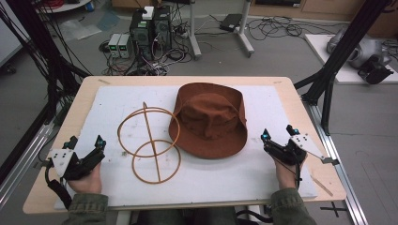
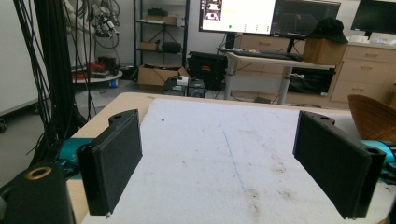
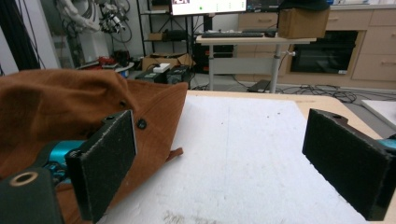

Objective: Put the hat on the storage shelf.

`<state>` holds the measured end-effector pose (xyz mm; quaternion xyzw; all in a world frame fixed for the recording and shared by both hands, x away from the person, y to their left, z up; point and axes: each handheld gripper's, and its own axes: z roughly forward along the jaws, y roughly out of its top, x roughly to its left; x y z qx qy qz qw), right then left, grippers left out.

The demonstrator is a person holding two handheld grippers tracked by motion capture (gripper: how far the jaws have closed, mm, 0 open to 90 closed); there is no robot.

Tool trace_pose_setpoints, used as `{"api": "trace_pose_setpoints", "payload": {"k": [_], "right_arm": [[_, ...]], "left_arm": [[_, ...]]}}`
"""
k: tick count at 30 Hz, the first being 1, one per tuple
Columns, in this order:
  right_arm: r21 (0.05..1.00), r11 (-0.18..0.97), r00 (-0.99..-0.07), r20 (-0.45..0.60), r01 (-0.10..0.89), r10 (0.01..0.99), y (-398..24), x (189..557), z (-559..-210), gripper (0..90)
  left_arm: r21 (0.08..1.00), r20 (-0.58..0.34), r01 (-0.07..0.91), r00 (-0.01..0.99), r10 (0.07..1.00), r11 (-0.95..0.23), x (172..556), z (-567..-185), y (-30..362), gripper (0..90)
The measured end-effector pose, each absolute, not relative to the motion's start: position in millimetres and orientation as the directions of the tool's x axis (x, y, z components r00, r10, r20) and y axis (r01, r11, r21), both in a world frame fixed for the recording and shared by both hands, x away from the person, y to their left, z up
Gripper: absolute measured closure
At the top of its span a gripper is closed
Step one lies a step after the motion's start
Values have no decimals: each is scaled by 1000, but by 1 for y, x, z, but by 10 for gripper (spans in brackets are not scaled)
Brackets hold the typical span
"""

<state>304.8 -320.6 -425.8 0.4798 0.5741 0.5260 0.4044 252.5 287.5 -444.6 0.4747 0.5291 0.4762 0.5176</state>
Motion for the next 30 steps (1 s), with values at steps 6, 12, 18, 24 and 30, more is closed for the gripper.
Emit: {"api": "trace_pose_setpoints", "payload": {"k": [6, 12, 18, 24, 30], "right_arm": [[995, -32, -203, 50, 92, 978, -322, 313, -410, 92], [998, -11, -220, 24, 61, 975, -321, 330, -381, 91], [998, 3, -253, 11, 56, 967, -315, 350, -358, 92], [998, 39, -298, -20, 58, 954, -302, 369, -344, 92], [992, 47, -356, -3, 115, 935, -294, 390, -348, 92]], "left_arm": [[995, -99, 10, -11, 995, 99, 252, -445, 287, 158], [994, -106, 8, -16, 994, 106, 251, -444, 287, 158], [994, -110, 8, -23, 994, 110, 251, -445, 290, 158], [993, -118, 10, -21, 993, 118, 252, -445, 291, 158], [993, -121, 10, -22, 992, 122, 252, -446, 292, 158]]}}
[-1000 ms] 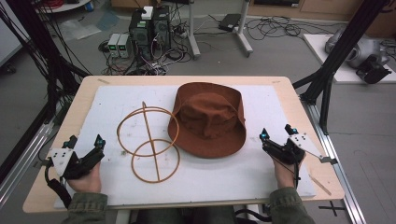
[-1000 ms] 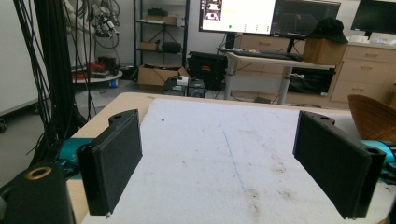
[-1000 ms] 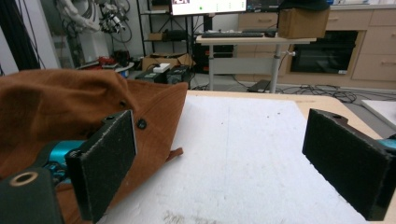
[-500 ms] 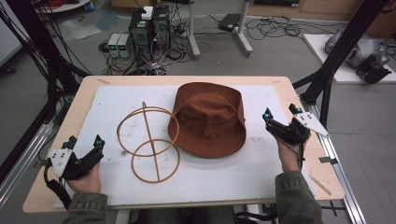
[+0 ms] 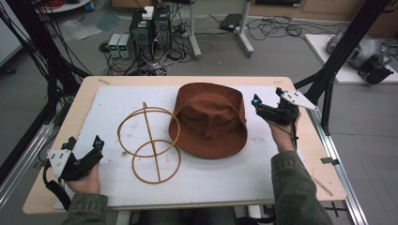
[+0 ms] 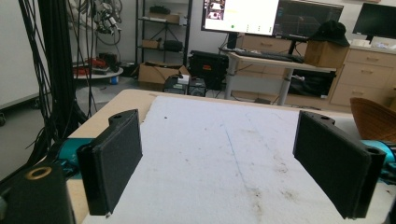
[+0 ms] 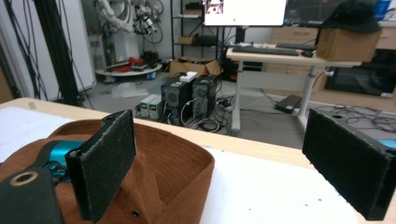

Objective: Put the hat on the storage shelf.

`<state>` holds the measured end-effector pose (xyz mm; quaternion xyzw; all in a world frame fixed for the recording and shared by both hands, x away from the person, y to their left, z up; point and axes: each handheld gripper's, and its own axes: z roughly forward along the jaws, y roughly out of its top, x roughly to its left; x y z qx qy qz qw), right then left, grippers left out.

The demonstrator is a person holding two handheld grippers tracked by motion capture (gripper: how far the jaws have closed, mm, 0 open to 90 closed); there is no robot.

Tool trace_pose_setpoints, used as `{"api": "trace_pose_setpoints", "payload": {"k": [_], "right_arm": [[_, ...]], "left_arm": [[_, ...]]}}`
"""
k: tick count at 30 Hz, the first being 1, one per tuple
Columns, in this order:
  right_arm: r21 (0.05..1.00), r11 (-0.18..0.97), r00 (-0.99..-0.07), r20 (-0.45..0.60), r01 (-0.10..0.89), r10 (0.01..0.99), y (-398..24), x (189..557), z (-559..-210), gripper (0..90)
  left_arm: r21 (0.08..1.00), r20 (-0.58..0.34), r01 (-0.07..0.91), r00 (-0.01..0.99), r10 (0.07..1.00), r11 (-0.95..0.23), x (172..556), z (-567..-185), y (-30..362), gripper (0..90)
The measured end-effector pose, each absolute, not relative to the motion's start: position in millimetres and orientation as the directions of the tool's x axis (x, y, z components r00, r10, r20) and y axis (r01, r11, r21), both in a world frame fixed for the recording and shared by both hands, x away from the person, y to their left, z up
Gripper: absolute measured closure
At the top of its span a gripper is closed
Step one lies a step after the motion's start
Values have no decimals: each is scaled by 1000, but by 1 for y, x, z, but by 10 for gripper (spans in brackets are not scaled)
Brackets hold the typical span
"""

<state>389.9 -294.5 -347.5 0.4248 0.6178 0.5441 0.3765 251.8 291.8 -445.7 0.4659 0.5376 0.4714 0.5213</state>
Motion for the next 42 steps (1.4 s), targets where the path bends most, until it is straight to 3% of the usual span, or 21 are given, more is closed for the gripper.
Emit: {"api": "trace_pose_setpoints", "payload": {"k": [9, 16, 18, 22, 23, 26, 35, 42], "right_arm": [[984, 78, -409, -7, 158, 912, -280, 417, -351, 92], [971, 136, -522, -13, 197, 853, -274, 435, -366, 92], [957, 192, -606, -23, 216, 795, -269, 441, -374, 92], [943, 256, -684, -44, 212, 728, -263, 447, -375, 92], [925, 325, -729, -82, 198, 679, -259, 452, -374, 93], [907, 379, -762, -114, 182, 638, -257, 457, -374, 93], [860, 475, -874, -75, 186, 480, -258, 469, -389, 135], [792, 585, -908, -101, 174, 407, -248, 471, -404, 137]], "left_arm": [[990, -137, 15, -15, 990, 137, 253, -447, 293, 158], [990, -141, 22, -12, 990, 142, 254, -447, 293, 158], [990, -142, 23, -10, 990, 142, 254, -448, 293, 158], [989, -146, 28, -6, 989, 146, 254, -448, 293, 158], [989, -146, 31, -5, 989, 147, 254, -448, 293, 158], [988, -150, 33, -3, 989, 150, 255, -448, 294, 158], [987, -156, 40, 2, 988, 156, 255, -449, 293, 158], [986, -163, 41, 3, 987, 163, 255, -450, 293, 158]]}}
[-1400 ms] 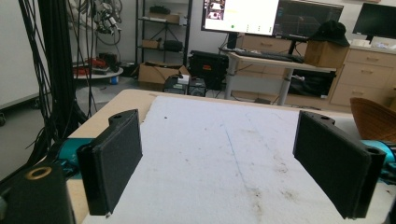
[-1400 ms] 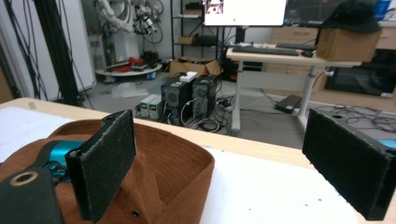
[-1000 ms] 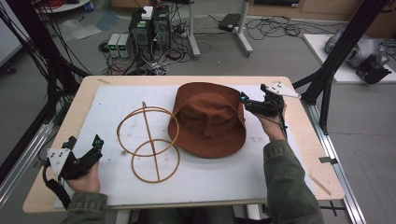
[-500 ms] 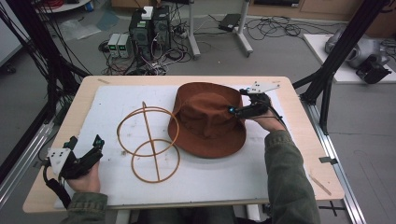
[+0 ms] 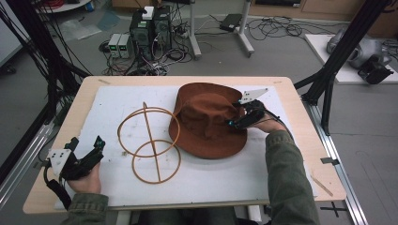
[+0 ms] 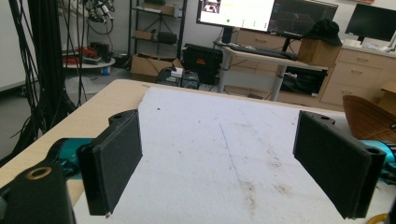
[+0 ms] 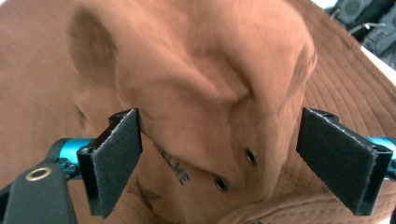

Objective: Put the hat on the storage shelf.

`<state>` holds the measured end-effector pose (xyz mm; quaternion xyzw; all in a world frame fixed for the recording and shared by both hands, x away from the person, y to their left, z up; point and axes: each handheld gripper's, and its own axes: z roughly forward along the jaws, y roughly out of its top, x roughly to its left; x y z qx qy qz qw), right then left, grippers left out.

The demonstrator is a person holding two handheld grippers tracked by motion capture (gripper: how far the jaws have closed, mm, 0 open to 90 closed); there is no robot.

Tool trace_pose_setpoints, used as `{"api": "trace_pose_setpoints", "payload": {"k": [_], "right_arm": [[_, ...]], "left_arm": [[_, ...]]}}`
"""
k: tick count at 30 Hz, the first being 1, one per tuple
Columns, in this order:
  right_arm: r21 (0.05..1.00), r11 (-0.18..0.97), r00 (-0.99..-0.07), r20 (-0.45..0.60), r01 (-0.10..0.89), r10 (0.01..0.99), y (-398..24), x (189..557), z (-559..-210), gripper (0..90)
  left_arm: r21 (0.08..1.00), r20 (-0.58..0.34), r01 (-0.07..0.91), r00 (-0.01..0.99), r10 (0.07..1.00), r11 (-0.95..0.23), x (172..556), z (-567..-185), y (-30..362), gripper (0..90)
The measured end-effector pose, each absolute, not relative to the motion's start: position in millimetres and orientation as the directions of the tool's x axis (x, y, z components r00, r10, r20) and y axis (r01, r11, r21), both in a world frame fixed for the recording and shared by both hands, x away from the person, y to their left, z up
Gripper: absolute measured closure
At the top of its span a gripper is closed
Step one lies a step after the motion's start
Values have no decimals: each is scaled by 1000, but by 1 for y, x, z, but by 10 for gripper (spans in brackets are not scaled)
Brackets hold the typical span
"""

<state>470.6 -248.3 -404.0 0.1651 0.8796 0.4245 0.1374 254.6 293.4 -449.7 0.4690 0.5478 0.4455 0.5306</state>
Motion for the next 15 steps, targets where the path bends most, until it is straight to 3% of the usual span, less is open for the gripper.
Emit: {"api": "trace_pose_setpoints", "payload": {"k": [5, 6, 7, 8, 9, 10, 11, 12, 15], "right_arm": [[768, 618, -903, -131, 168, 408, -246, 473, -409, 203], [762, 628, -903, -149, 156, 404, -246, 473, -408, 326], [762, 628, -903, -149, 156, 404, -246, 473, -408, 326], [758, 635, -902, -156, 152, 403, -245, 472, -407, 409], [737, 661, -910, -165, 142, 380, -243, 472, -408, 617], [737, 661, -910, -165, 142, 380, -243, 472, -408, 617], [721, 679, -911, -180, 134, 371, -243, 472, -408, 686], [705, 699, -911, -200, 121, 360, -242, 472, -407, 819], [690, 716, -913, -215, 108, 345, -240, 471, -405, 855]], "left_arm": [[985, -167, 44, 5, 986, 167, 255, -450, 293, 158], [985, -169, 43, 4, 986, 168, 255, -450, 294, 158], [984, -171, 43, 6, 985, 170, 255, -450, 294, 158], [984, -171, 44, 5, 985, 170, 255, -450, 294, 158], [984, -175, 44, 3, 984, 175, 255, -450, 294, 158], [983, -179, 43, 3, 984, 179, 255, -450, 294, 158], [983, -181, 45, 3, 984, 180, 254, -450, 295, 158], [982, -184, 44, 2, 983, 183, 255, -451, 295, 158], [981, -190, 44, 0, 982, 190, 254, -451, 296, 158]]}}
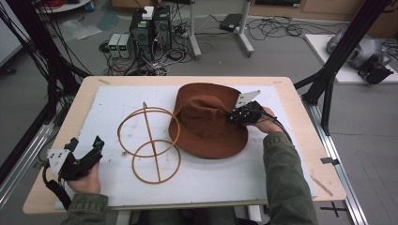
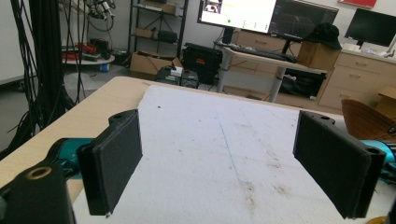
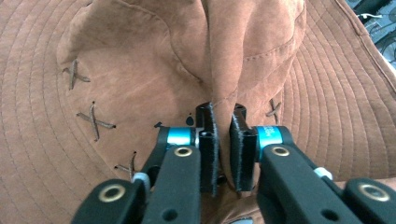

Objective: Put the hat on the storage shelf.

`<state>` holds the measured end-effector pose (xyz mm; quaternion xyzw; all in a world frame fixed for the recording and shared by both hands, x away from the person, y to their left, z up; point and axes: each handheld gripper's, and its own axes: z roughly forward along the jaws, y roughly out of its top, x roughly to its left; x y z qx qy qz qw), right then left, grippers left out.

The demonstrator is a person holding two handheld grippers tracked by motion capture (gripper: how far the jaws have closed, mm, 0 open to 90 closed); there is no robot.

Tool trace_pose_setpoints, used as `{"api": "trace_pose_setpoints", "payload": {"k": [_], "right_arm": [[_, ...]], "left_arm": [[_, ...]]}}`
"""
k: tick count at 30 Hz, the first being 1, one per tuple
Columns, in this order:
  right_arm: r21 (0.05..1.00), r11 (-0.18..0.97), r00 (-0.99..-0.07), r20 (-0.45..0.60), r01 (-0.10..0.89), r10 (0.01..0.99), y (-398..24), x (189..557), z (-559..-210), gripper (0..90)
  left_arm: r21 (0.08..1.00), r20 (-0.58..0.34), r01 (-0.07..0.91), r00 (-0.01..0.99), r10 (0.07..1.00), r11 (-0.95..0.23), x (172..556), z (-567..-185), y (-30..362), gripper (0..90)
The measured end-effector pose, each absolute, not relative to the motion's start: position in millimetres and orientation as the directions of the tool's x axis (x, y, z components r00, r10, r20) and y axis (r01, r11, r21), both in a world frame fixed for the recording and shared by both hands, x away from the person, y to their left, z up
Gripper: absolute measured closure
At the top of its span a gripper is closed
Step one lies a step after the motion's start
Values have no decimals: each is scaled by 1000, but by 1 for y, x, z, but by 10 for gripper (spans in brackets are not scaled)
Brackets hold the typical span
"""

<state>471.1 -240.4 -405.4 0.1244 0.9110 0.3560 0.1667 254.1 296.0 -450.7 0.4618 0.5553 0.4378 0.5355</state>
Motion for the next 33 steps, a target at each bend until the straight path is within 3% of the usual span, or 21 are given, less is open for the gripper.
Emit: {"api": "trace_pose_setpoints", "payload": {"k": [12, 33], "right_arm": [[718, 666, -917, -102, 201, 387, -249, 473, -403, 879], [840, 484, -852, -53, 244, 521, -278, 457, -402, 876]], "left_arm": [[980, -196, 45, 2, 981, 196, 254, -451, 297, 158], [977, -209, 44, -5, 978, 209, 253, -451, 297, 159]]}}
